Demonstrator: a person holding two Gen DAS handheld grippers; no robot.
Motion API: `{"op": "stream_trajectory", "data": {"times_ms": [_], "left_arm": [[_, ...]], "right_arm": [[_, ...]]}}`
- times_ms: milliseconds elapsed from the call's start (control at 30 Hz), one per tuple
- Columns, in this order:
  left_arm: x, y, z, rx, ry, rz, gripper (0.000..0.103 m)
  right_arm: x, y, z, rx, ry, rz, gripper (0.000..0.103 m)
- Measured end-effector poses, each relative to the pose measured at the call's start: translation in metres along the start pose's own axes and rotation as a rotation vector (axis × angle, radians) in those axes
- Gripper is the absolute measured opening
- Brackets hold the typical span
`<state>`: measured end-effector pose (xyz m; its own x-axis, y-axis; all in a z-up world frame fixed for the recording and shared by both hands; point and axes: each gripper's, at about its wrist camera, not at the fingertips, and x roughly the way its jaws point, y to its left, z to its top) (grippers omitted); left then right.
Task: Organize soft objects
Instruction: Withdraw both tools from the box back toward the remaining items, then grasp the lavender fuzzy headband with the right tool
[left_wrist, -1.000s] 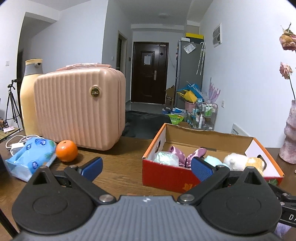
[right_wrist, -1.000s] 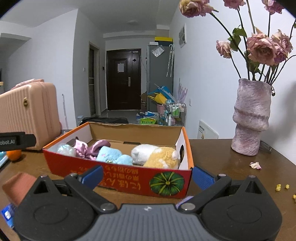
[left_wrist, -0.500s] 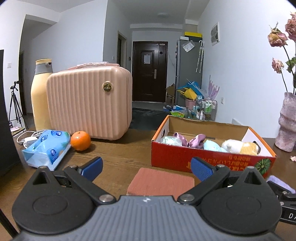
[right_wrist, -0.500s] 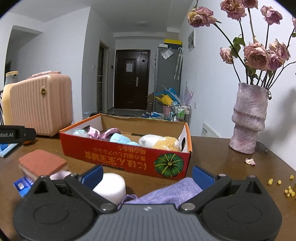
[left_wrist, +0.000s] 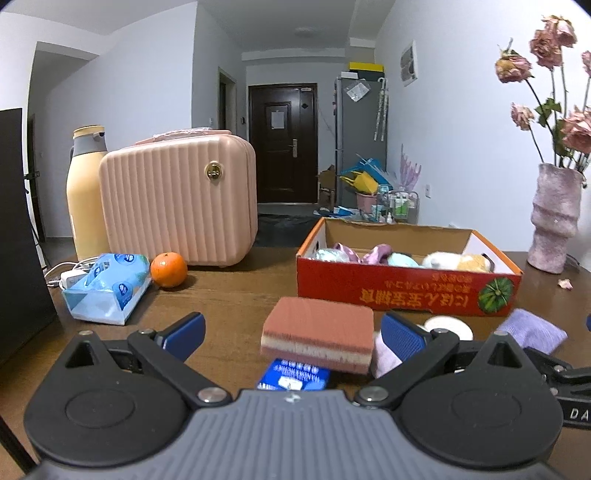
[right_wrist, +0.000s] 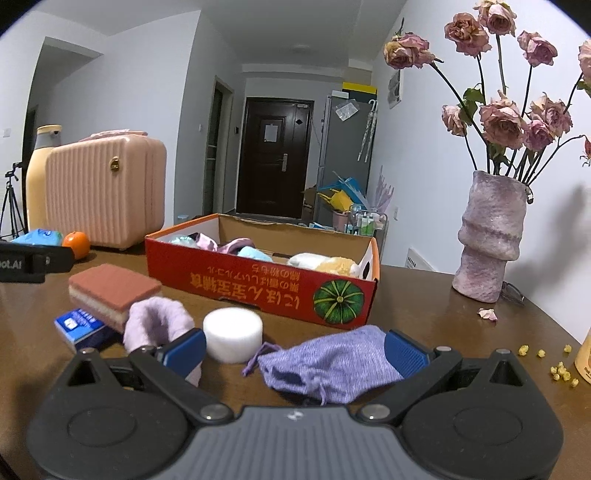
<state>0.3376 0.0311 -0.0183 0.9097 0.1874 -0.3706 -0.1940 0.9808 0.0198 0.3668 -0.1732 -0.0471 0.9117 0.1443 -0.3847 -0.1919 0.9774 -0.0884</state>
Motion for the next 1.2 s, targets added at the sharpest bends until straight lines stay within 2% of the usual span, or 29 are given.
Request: {"op": "stream_trajectory", "data": {"times_ms": [467,767,1200], "left_arm": [[-0.028,0.008,-0.015,0.012,0.010,-0.040,0.103],[-0.024,0.009,-0.015,0.008,0.025,-0.046,0.103],[-0.010,0.031,-0.017,0.015,0.066,-0.054,0.103]], "right_arm": [[-0.029,-0.001,-0.015,-0.004,-0.004,0.008,0.103],[-0.026,-0.003,-0.016,0.007,0.004,0.013,0.103],[-0.004,0.026,-0.017,-0.013,0.046,0.102,0.103]]}}
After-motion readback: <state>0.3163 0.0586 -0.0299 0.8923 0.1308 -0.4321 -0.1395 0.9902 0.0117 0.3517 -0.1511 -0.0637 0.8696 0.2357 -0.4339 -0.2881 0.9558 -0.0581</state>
